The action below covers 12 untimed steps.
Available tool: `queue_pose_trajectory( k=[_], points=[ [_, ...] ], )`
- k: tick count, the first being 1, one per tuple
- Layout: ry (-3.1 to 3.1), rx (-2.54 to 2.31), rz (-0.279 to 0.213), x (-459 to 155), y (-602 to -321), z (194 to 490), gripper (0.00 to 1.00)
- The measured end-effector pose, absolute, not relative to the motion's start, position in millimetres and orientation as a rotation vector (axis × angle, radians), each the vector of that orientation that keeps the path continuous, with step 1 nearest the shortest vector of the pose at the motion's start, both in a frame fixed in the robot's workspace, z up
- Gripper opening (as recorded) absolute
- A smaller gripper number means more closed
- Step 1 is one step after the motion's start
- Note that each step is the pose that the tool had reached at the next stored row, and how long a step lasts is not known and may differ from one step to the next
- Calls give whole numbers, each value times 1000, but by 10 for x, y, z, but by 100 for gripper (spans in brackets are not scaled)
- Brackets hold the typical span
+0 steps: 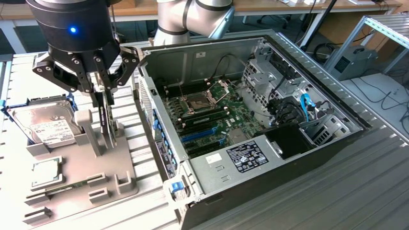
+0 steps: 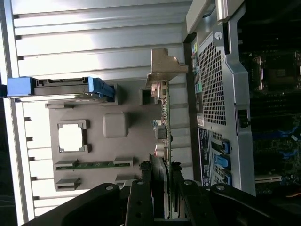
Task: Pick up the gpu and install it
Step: 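Pick up the gpu and move the gpu toward the slot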
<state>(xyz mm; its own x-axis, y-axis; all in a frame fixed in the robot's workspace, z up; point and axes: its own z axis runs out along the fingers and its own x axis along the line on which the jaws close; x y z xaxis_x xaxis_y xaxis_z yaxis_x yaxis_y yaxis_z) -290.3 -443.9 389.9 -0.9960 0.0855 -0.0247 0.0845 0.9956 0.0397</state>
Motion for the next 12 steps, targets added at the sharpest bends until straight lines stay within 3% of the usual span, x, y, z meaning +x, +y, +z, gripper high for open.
queue_pose_trajectory(
  k=[12],
  points=[
    [3112, 133, 60, -2902, -4440, 3977, 27]
  ],
)
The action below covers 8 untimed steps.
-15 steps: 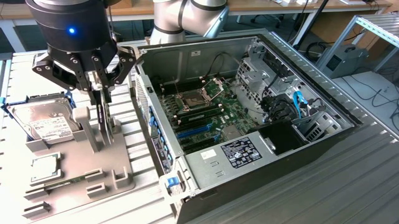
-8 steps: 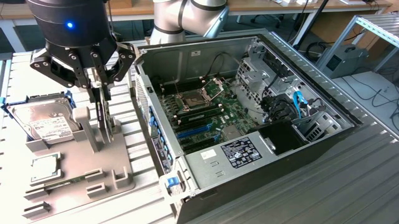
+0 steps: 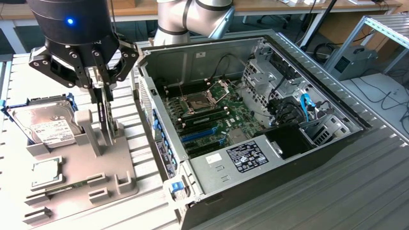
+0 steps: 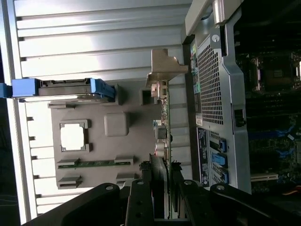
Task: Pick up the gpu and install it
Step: 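Pick up the gpu and move the gpu toward the slot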
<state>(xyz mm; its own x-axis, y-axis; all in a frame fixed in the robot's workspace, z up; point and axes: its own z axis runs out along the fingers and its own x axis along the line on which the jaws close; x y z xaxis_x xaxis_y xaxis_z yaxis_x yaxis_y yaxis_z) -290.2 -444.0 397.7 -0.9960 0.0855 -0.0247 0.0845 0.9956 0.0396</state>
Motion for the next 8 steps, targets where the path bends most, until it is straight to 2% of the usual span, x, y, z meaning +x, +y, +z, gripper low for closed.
queue_pose_trajectory(
  k=[8],
  points=[
    [3112, 133, 60, -2902, -4439, 4021, 27]
  ],
)
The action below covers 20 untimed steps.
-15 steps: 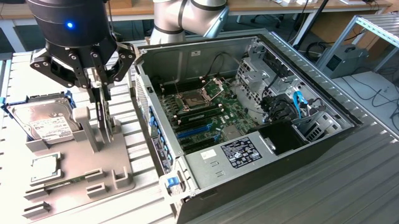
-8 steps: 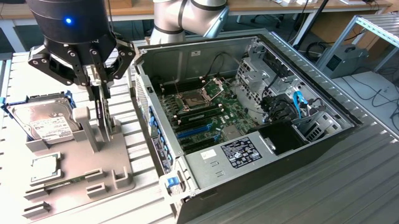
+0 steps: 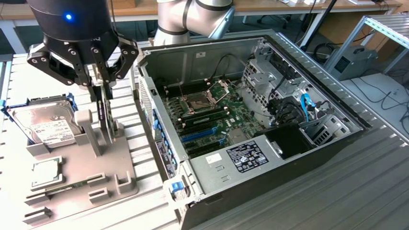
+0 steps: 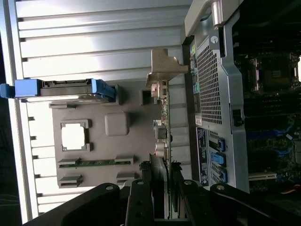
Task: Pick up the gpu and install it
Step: 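Pick up the gpu and move the gpu toward the slot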
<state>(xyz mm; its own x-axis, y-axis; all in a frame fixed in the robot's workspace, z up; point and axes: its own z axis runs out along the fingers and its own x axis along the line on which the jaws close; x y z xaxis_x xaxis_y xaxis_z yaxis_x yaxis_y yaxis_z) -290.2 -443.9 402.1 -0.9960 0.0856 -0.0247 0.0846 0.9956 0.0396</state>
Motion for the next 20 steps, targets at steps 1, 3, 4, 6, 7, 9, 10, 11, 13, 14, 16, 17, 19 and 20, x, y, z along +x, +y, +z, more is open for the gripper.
queue_pose_trajectory(
  k=[1, 3, 4, 6, 7, 9, 10, 11, 13, 14, 16, 17, 19, 20],
  points=[
    [3112, 133, 60, -2902, -4440, 4025, 27],
    [3112, 133, 60, -2902, -4439, 4034, 27],
    [3112, 133, 60, -2902, -4440, 4043, 27],
    [3112, 133, 60, -2902, -4440, 4051, 27],
    [3112, 133, 60, -2902, -4439, 4055, 27],
    [3112, 133, 60, -2902, -4439, 4062, 27],
    [3112, 133, 60, -2902, -4440, 4067, 27],
    [3112, 132, 61, -2902, -4440, 4073, 27],
    [3112, 133, 61, -2902, -4440, 4082, 27],
    [3112, 133, 61, -2902, -4440, 4085, 27],
    [3112, 133, 61, -2902, -4440, 4093, 27],
    [3112, 133, 61, -2902, -4440, 4097, 27],
    [3112, 133, 61, -2902, -4439, 4106, 27],
    [3112, 133, 61, -2902, -4439, 4109, 27]
  ],
)
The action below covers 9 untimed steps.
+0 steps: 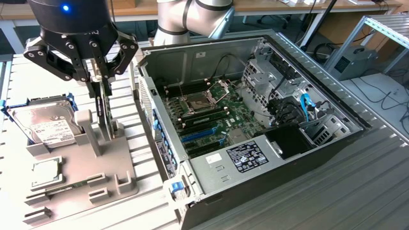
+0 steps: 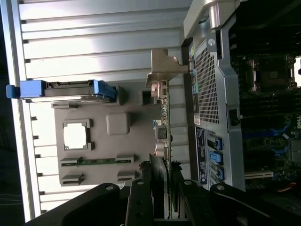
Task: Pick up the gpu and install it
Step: 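Pick up the gpu and move the gpu toward the slot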
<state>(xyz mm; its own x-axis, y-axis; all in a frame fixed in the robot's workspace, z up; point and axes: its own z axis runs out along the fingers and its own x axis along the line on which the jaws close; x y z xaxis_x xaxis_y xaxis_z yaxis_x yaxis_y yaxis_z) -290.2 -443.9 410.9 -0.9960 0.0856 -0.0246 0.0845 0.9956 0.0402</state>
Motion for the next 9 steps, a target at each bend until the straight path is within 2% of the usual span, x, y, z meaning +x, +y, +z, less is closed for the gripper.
queue_pose_trajectory(
  k=[9],
  points=[
    [3112, 133, 61, -2902, -4439, 4141, 27]
  ],
)
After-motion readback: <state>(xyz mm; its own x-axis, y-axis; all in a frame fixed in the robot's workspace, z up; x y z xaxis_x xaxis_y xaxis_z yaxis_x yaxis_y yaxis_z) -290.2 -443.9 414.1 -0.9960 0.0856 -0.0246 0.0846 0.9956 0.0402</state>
